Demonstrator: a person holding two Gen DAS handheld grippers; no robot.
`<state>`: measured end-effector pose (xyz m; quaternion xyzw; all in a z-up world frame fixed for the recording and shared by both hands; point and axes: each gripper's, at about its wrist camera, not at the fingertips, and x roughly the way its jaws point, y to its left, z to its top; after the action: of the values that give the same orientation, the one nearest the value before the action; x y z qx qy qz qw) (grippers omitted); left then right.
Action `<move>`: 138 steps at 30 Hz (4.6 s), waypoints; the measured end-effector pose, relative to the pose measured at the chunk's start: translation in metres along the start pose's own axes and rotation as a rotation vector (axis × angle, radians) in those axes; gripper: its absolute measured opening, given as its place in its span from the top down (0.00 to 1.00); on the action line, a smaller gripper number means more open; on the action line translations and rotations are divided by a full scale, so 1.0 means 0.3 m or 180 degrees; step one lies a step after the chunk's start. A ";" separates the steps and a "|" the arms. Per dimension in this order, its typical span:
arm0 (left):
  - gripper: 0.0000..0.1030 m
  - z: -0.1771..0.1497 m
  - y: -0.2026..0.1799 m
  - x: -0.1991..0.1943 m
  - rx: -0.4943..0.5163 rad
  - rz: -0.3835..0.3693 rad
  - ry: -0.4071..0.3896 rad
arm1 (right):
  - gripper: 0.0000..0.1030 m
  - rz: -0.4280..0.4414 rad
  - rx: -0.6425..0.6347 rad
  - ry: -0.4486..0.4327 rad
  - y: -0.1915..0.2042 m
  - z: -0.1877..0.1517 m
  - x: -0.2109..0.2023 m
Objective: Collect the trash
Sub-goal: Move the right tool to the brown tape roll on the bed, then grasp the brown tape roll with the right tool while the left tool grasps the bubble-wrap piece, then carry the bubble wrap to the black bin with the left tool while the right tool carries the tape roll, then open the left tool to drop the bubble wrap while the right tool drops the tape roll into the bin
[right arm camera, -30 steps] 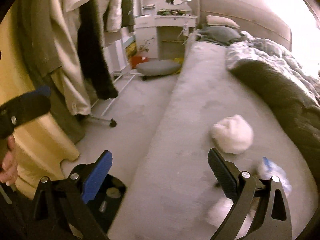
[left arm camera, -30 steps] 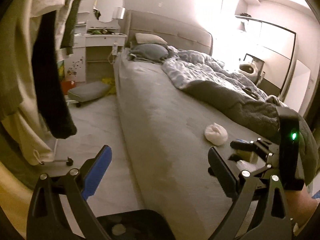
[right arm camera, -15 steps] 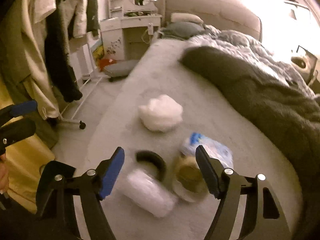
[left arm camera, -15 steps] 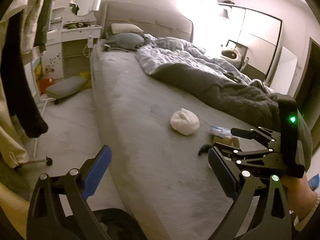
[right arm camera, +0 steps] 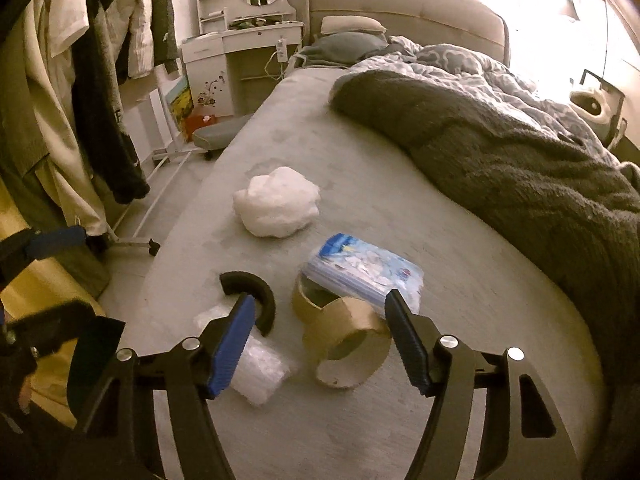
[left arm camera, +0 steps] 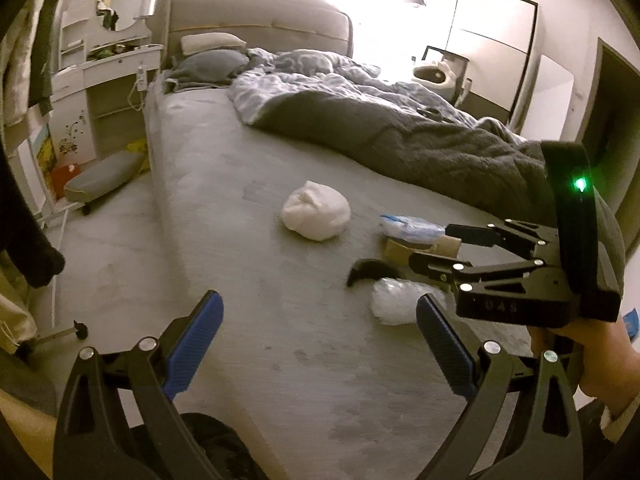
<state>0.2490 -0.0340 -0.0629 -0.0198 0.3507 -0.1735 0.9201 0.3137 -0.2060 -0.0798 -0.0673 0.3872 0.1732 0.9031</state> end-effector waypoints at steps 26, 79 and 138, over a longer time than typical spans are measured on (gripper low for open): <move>0.04 -0.022 -0.125 0.140 0.0130 -0.0108 0.0235 | 0.53 0.0286 0.0403 0.0186 -0.199 -0.082 0.032; 0.36 -0.080 0.043 0.082 -0.0078 0.0264 0.0293 | 0.53 0.0599 0.0143 -0.0126 0.064 0.089 -0.038; 0.14 -0.545 0.746 -0.307 -0.1147 0.0647 0.1470 | 0.53 0.1208 -0.0988 0.1302 1.039 -0.078 0.415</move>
<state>0.1467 0.2208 -0.1626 -0.1075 0.5758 -0.0154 0.8103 0.2639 0.1109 -0.1820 -0.1643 0.5353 0.3786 0.7370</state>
